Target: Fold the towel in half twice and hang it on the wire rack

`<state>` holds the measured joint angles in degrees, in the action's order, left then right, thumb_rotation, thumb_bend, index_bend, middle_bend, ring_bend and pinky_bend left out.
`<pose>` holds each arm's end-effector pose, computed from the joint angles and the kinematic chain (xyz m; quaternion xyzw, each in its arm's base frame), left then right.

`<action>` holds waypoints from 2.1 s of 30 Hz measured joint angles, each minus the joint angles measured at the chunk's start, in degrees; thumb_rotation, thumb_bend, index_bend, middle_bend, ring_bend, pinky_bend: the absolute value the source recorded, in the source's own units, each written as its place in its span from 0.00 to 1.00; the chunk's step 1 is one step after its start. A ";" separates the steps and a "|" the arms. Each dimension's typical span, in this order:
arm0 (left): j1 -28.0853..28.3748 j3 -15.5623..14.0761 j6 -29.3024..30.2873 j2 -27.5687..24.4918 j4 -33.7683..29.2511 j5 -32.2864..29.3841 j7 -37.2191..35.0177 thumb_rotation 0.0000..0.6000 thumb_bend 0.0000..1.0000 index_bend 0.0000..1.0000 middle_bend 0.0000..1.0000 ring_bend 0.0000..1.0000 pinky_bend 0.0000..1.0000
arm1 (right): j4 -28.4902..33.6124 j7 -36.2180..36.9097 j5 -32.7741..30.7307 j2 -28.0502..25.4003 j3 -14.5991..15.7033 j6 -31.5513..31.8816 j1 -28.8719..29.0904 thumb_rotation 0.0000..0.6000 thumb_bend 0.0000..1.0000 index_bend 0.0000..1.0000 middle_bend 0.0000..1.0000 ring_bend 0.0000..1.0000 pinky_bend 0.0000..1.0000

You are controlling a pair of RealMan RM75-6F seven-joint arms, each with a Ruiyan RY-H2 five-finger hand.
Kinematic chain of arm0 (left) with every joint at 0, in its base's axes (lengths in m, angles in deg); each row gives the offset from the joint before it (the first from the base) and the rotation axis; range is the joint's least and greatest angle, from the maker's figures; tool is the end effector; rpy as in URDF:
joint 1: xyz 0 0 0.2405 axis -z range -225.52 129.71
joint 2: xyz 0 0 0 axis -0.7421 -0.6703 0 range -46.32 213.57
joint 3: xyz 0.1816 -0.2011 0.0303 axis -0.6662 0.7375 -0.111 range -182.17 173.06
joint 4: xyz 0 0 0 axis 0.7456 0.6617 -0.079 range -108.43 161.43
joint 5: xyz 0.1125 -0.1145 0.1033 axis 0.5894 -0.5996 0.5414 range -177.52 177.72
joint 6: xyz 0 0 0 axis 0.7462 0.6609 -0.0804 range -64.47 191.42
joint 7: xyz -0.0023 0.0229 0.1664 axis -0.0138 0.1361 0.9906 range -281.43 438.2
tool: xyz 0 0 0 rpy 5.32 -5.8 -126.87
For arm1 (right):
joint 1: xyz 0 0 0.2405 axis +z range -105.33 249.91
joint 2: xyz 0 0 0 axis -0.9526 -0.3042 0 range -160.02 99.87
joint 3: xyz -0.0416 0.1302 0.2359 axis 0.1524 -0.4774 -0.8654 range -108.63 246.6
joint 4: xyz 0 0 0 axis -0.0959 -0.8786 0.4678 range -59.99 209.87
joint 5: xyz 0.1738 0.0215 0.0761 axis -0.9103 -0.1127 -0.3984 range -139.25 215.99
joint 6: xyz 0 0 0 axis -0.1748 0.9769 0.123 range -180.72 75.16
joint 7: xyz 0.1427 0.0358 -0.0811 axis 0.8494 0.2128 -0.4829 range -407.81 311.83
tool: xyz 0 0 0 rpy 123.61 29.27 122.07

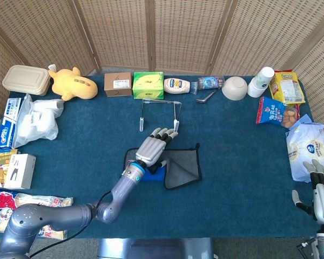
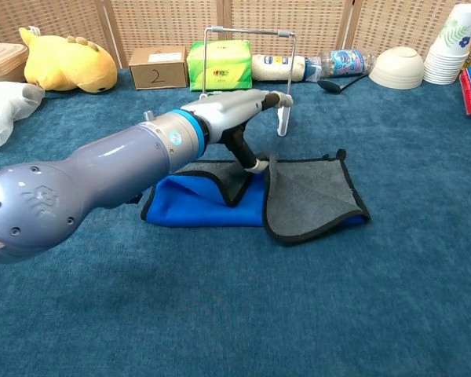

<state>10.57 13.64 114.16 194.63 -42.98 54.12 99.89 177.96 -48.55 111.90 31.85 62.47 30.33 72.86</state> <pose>-0.0280 0.3871 -0.1128 -0.7404 -0.4112 -0.4173 0.3294 -0.3301 -0.1868 0.1944 0.4837 -0.4890 0.3769 0.6204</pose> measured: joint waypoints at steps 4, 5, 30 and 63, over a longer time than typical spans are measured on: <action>-1.26 -0.29 0.91 -2.27 -4.04 1.00 -0.89 1.00 0.39 0.00 0.00 0.00 0.00 | 0.24 -0.21 0.26 0.06 -0.01 -0.25 0.26 1.00 0.38 0.11 0.03 0.00 0.00; -1.71 -0.55 1.06 -3.25 -5.51 1.22 -1.00 1.00 0.39 0.00 0.00 0.00 0.00 | 0.28 -0.24 0.28 0.07 0.01 -0.29 0.28 1.00 0.38 0.11 0.03 0.00 0.00; -6.59 -5.05 4.19 -11.49 -18.02 5.05 -2.32 1.00 0.36 0.26 0.02 0.00 0.00 | 0.72 -0.64 0.71 0.12 0.21 -0.23 0.35 1.00 0.38 0.11 0.03 0.00 0.00; -10.46 -11.04 4.92 -10.66 -14.07 9.20 4.14 1.00 0.36 0.43 0.07 0.00 0.00 | -0.25 -0.51 -0.31 0.84 0.25 -0.95 0.56 1.00 0.38 0.11 0.03 0.00 0.00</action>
<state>0.11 2.60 119.08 183.97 -57.05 63.32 104.03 177.71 -49.06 111.59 32.68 62.72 29.38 73.42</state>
